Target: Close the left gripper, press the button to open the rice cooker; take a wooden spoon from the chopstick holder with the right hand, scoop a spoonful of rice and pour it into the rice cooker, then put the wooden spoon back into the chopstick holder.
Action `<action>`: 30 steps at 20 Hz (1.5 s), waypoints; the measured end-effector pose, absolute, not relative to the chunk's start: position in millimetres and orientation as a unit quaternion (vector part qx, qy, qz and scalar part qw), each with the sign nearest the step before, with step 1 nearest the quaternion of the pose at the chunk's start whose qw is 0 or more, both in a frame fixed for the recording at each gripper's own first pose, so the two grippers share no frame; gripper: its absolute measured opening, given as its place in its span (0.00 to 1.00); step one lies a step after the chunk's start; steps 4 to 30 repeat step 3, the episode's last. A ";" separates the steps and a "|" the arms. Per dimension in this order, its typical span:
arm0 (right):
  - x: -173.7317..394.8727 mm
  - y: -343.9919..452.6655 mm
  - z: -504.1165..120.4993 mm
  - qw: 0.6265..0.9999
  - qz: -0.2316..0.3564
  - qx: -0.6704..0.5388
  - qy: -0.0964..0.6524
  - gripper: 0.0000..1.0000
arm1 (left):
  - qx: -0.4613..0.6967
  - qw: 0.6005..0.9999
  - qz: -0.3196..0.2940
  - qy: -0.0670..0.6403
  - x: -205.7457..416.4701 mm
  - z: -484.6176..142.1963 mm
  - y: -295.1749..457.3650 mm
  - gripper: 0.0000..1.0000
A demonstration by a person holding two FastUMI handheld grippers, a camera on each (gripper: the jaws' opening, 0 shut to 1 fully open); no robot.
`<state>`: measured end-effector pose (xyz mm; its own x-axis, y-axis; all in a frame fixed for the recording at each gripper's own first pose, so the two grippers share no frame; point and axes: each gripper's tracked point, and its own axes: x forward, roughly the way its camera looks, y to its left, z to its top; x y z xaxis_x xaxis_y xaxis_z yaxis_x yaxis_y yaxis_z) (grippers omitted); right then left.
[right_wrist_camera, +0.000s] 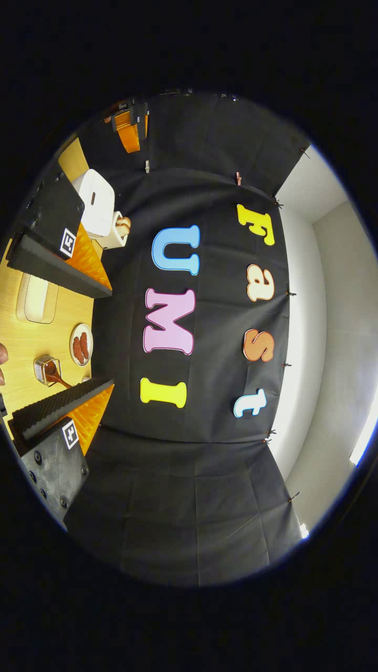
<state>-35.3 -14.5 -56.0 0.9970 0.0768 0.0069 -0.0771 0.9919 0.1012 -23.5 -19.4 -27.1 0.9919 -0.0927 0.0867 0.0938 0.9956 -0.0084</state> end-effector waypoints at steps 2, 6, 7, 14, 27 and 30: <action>-32.7 -18.1 -57.3 0.998 0.041 0.052 0.001 0.95 | -0.004 0.998 -0.042 -0.044 -24.9 -23.8 -20.6 0.95; -32.4 -20.5 -57.0 0.998 0.042 0.052 0.001 0.95 | -0.004 0.998 -0.041 -0.045 -25.3 -22.5 -21.6 0.95; -32.4 -20.5 -57.0 0.998 0.042 0.052 0.001 0.95 | -0.004 0.998 -0.041 -0.045 -25.3 -22.5 -21.6 0.95; -32.4 -20.5 -57.0 0.998 0.042 0.052 0.001 0.95 | -0.004 0.998 -0.041 -0.045 -25.3 -22.5 -21.6 0.95; -32.4 -20.5 -57.0 0.998 0.042 0.052 0.001 0.95 | -0.004 0.998 -0.041 -0.045 -25.3 -22.5 -21.6 0.95; -32.4 -20.5 -57.0 0.998 0.042 0.052 0.001 0.95 | -0.004 0.998 -0.041 -0.045 -25.3 -22.5 -21.6 0.95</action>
